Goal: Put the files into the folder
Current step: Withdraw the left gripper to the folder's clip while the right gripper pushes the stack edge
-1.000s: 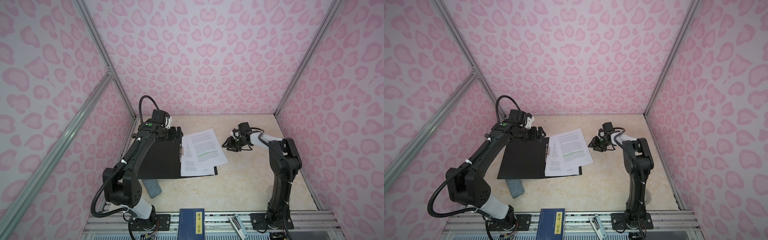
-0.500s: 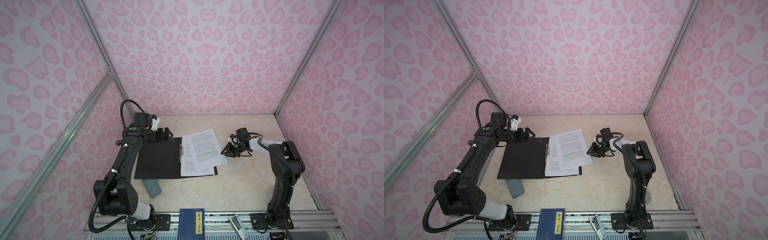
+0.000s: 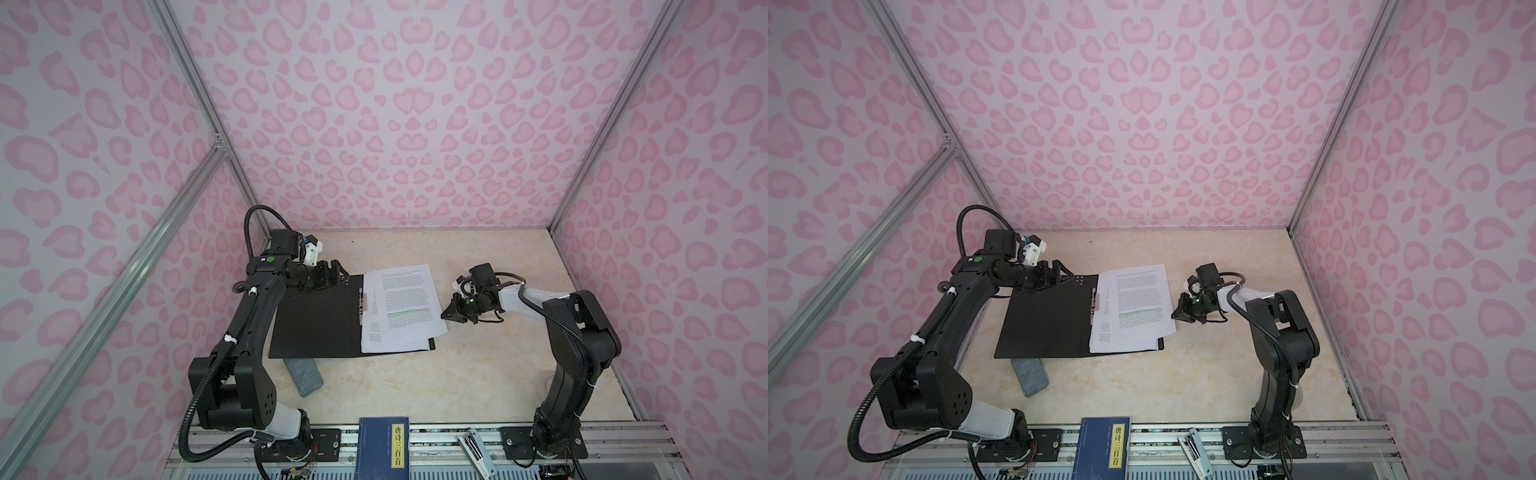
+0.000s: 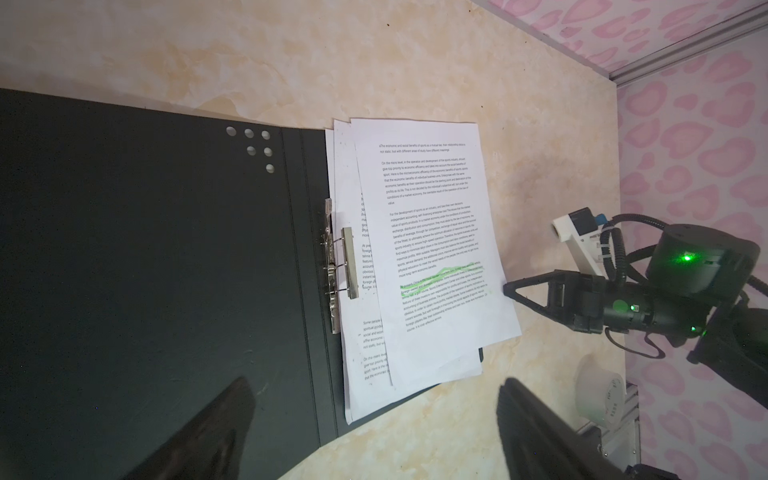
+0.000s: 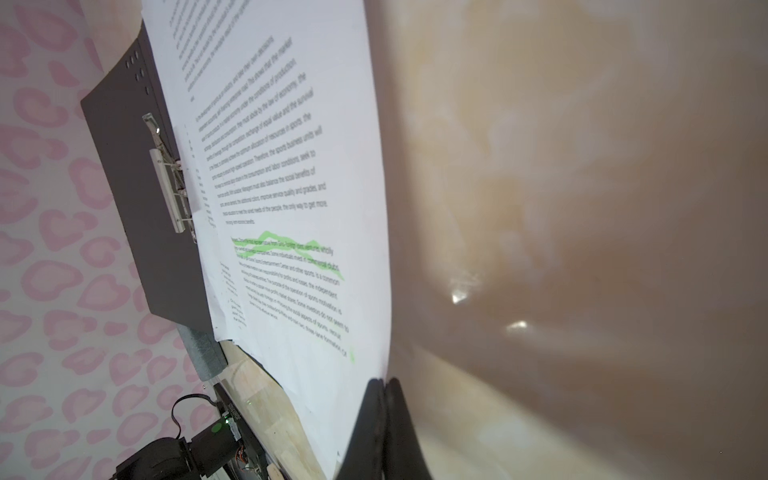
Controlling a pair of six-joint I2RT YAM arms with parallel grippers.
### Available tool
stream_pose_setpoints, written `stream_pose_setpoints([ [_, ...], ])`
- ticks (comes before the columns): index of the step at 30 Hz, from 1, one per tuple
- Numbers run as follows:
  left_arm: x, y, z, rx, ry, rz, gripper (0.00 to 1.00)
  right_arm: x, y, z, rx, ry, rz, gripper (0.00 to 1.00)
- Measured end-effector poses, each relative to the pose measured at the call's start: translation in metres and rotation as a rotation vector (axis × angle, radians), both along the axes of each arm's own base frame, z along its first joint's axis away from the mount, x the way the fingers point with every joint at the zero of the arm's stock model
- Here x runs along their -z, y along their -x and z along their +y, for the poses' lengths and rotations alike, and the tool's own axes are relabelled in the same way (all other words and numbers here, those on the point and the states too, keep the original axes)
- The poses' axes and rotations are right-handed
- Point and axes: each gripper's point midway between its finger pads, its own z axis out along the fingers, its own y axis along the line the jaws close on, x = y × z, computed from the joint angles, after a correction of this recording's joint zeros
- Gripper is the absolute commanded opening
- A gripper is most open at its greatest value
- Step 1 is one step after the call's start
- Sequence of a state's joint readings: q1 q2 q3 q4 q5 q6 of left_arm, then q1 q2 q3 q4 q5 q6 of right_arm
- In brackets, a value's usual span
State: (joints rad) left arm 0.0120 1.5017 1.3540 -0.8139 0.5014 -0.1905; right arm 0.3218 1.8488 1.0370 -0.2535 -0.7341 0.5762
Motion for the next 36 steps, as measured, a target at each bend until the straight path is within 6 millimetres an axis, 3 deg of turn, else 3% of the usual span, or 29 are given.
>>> stream_pose_setpoints([
  [9,0.008,-0.001,-0.004,0.013,0.024,0.030,0.93,-0.005,0.014,0.036,-0.015,-0.028,-0.024,0.02],
  [14,0.020,0.007,-0.005,0.014,0.027,0.070,0.93,0.002,0.020,0.037,0.065,-0.042,-0.008,0.00],
  [22,0.020,0.007,-0.005,0.016,0.030,0.071,0.93,-0.008,0.019,0.048,0.154,-0.070,-0.061,0.00],
  [29,0.022,0.005,-0.005,0.016,0.031,0.078,0.92,-0.005,0.021,0.053,0.209,-0.076,-0.073,0.00],
  [34,0.023,0.005,-0.006,0.018,0.034,0.083,0.92,-0.004,0.018,0.062,0.210,-0.083,-0.071,0.05],
  [36,0.024,0.005,-0.006,0.018,0.035,0.085,0.92,-0.005,0.017,0.065,0.206,-0.084,-0.072,0.12],
])
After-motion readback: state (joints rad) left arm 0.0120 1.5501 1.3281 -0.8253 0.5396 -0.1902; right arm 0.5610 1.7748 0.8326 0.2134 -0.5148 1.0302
